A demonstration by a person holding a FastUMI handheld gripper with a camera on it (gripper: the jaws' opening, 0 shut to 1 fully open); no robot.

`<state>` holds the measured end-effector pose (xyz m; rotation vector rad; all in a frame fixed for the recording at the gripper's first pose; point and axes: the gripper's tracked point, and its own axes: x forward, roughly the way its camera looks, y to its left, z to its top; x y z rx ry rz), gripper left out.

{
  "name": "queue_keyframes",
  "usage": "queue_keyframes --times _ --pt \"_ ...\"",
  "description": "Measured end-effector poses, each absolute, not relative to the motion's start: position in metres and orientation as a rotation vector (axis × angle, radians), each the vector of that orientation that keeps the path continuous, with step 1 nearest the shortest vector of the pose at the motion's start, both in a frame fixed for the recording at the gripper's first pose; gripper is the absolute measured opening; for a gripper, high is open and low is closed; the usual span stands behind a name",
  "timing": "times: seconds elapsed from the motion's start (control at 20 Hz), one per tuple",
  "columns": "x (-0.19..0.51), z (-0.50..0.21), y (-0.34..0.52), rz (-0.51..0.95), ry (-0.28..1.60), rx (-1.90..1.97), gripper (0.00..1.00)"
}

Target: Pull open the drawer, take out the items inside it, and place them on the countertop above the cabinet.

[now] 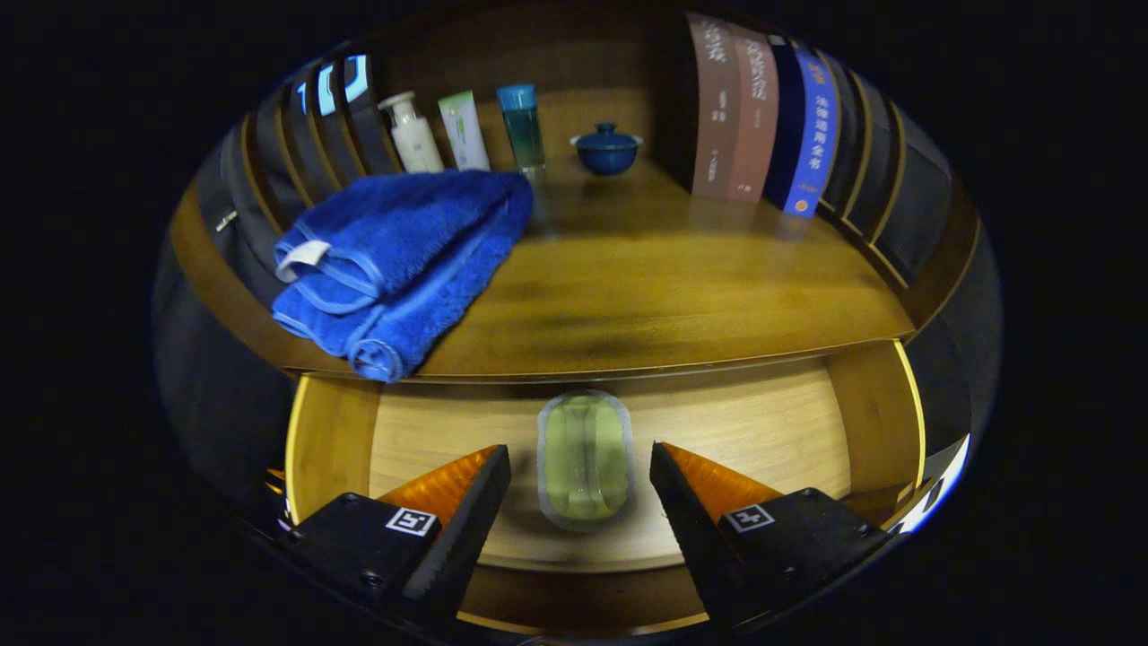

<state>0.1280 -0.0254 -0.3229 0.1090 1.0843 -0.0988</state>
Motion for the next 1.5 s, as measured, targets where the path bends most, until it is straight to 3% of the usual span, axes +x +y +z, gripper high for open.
queue_keyframes --times 0.2,0.5,0.65,0.75,1.25,1.5 --pt "0.133 -0.345 -0.026 -0.122 1.18 0.116 0.99" --pt "0.131 -0.359 -0.028 -0.126 1.229 0.122 0.33" --pt "0.14 -0.358 -0.033 -0.114 1.241 0.124 0.33" --pt "0.13 -0.366 -0.034 -0.13 1.228 0.135 0.13" --pt "0.122 -0.349 -0.03 -0.073 1.205 0.178 0.13" --pt "0.112 -0.282 -0.026 -0.015 1.058 0.204 0.13"
